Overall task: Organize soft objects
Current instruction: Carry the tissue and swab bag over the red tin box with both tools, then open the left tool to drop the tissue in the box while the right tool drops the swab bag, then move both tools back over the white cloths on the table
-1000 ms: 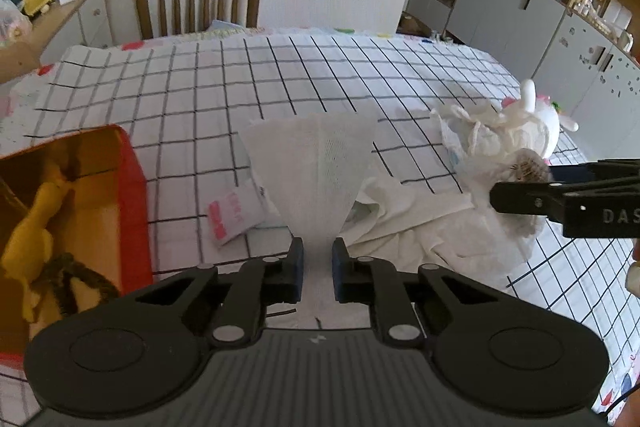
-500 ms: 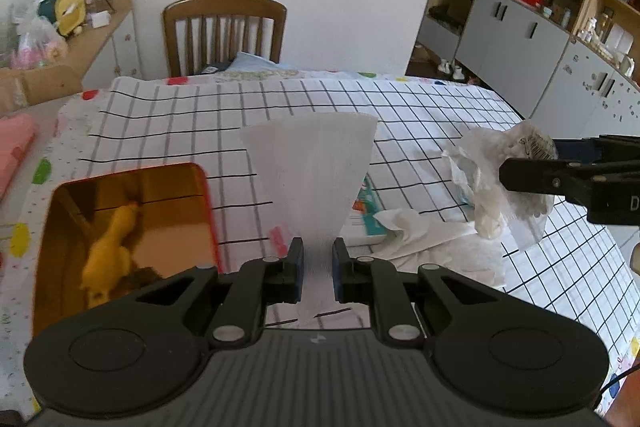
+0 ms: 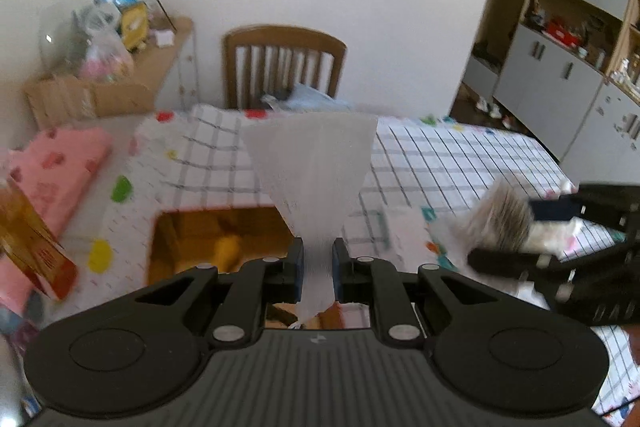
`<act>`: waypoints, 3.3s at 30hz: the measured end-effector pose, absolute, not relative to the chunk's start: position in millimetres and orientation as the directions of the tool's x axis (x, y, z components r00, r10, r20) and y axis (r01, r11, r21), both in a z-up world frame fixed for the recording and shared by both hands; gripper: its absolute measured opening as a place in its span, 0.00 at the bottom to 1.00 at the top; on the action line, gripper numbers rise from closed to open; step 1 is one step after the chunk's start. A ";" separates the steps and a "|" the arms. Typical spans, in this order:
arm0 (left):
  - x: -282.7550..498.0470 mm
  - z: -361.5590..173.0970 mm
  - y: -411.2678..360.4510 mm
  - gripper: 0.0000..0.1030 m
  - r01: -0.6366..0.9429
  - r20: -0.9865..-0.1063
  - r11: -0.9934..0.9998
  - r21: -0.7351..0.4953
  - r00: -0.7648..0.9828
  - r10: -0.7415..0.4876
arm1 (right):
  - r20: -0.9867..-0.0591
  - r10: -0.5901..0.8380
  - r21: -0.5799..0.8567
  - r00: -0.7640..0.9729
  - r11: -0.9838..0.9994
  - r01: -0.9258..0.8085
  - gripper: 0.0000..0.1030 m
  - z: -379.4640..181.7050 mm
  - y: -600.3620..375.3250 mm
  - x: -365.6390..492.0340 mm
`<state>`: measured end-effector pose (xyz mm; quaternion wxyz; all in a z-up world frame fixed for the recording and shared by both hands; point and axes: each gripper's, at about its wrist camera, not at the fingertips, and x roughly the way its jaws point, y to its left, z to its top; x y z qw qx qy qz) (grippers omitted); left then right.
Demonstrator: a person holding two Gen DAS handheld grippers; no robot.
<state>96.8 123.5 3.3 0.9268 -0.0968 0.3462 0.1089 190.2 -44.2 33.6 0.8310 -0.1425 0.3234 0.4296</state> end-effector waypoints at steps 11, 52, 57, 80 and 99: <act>112.7 -0.5 172.3 0.13 -0.346 -0.683 0.935 -0.074 0.701 0.206 | -0.708 0.629 0.009 0.321 0.463 -0.886 0.67 14.3 29.8 178.9; 131.5 -106.1 203.5 0.15 -0.401 -0.857 0.908 -0.121 0.504 0.109 | -0.833 0.504 -0.122 0.230 0.238 -0.964 0.68 -79.1 99.1 175.5; 128.8 -102.9 203.1 0.31 -0.405 -0.852 0.905 -0.131 0.513 0.106 | -0.817 0.530 -0.113 0.226 0.237 -0.965 0.77 -73.2 93.1 174.8; 89.3 -53.1 178.2 0.64 -0.373 -0.773 0.922 -0.100 0.612 0.164 | -0.713 0.639 -0.045 0.289 0.370 -0.928 0.85 -7.2 19.6 173.3; 73.4 -5.6 110.5 0.82 -0.211 -0.679 0.973 -0.088 0.728 0.097 | -0.597 0.672 0.036 0.438 0.568 -0.823 0.99 38.0 -99.1 162.1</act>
